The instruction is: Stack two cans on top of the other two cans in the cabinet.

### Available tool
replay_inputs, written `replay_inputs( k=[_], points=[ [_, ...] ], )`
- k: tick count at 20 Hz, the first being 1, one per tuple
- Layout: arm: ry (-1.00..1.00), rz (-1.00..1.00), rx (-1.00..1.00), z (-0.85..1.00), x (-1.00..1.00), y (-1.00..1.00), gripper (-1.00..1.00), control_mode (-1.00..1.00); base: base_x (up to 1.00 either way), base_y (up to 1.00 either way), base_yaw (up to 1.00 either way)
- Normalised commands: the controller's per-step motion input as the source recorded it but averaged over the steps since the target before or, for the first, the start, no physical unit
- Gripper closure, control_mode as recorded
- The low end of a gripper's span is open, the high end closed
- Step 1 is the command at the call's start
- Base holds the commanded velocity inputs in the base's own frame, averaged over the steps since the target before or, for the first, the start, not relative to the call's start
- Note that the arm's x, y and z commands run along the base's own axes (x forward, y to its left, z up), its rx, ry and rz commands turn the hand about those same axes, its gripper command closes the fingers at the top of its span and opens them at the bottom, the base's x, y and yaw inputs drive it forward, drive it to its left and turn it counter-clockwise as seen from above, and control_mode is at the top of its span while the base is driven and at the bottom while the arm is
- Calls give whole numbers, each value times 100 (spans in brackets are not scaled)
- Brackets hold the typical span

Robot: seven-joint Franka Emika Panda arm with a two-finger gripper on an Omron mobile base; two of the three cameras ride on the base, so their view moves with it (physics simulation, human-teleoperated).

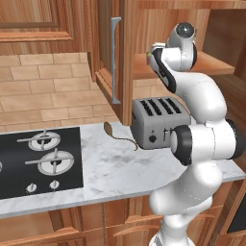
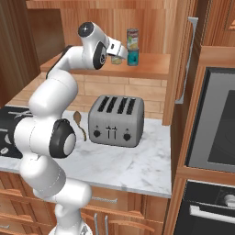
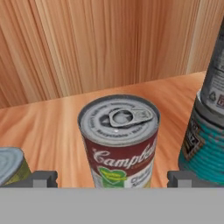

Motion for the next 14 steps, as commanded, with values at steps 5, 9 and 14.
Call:
replay_inputs(
  k=[5,9,14],
  points=[
    [-1,0,0,-11,1,0,-100,-100,0,0,0],
    [0,0,0,-14,4,0,-100,-100,0,0,0],
    [0,0,0,-16,5,0,-100,-100,0,0,0]
  ],
)
